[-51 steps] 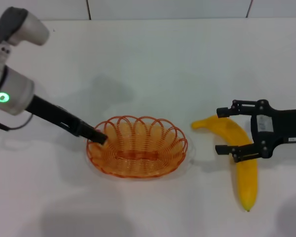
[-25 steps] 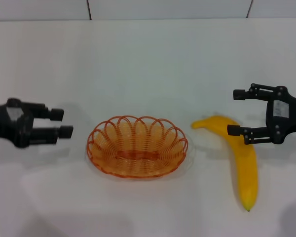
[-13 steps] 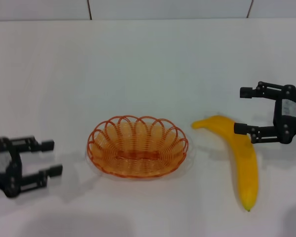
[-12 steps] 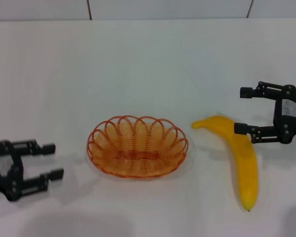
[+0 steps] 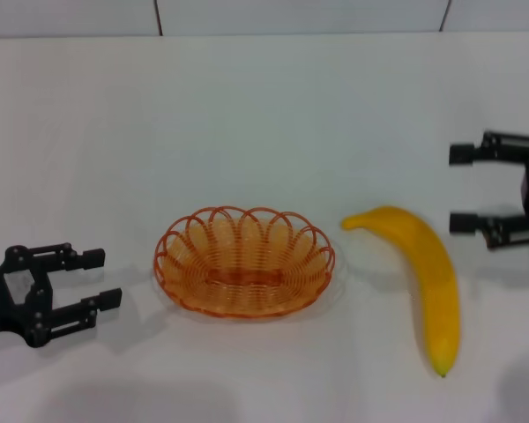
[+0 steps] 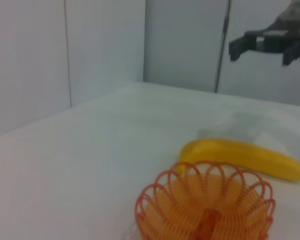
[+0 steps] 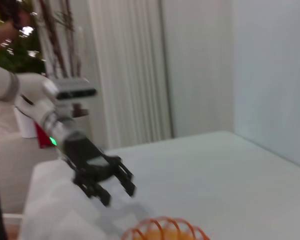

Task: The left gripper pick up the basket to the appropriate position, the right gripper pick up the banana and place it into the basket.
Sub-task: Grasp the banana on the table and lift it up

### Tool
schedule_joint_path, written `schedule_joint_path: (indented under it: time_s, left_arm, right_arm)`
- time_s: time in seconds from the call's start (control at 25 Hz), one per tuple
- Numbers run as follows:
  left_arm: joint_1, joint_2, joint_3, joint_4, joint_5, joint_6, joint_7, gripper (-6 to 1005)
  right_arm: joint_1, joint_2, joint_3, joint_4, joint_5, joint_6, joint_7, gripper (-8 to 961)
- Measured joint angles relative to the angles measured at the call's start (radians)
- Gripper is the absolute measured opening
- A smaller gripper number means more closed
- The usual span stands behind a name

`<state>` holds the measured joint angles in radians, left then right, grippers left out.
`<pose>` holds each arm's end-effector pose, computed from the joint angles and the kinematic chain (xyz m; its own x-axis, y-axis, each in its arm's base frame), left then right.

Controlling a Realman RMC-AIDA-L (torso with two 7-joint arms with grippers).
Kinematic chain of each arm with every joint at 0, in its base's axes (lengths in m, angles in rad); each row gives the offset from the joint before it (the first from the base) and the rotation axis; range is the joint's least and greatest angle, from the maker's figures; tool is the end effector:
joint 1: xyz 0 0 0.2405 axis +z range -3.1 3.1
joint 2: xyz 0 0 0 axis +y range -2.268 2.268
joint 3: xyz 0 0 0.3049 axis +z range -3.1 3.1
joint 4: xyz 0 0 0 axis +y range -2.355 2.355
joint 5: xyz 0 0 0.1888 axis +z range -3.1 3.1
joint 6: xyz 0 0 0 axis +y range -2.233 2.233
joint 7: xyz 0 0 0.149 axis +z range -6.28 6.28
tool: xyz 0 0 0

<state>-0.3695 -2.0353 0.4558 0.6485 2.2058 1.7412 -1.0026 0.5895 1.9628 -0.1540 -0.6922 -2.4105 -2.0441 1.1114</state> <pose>-0.3530 0.2644 -0.0010 0.8811 0.1939 0.4314 0.3243 -0.9117 -0.2525 0.3014 0.3071 0.0529 0.8447 -0.1277 -0.5197 -0.2301 -0.9634 -0.1372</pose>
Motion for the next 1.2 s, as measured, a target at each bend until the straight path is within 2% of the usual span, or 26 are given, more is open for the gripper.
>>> schedule_joint_path:
  time_s: [0.16,0.32,0.48,0.56,0.72,1.04,1.2]
  left_arm:
    - [-0.006,0.0,-0.004,-0.003,-0.019,0.0,-0.005,581]
    - [-0.032,0.003,-0.016,-0.031,-0.023,0.0,-0.004,581]
    - [-0.037,0.004,-0.026,-0.039,-0.023,0.0,0.003,581]
    - [-0.037,0.004,-0.028,-0.039,-0.023,0.0,0.003,581]
    - [-0.037,0.003,-0.041,-0.04,-0.023,0.0,0.004,581]
    - [-0.034,0.001,-0.043,-0.041,-0.023,0.0,0.005,581]
    - [-0.032,0.001,-0.043,-0.041,-0.022,0.0,0.005,581]
  right_arm:
    - [0.059,0.028,-0.093,-0.151,0.033,0.005,0.145,894]
    - [0.079,0.058,-0.26,-0.299,-0.025,0.119,0.329,893]
    - [0.079,0.057,-0.436,-0.293,-0.074,0.245,0.454,893]
    - [0.071,0.059,-0.481,-0.286,-0.081,0.267,0.457,893]
    - [0.063,0.062,-0.498,-0.229,-0.081,0.29,0.42,894]
    - [0.055,0.061,-0.471,-0.063,-0.075,0.432,0.326,894]
    - [0.035,0.058,-0.459,-0.033,-0.054,0.47,0.308,894]
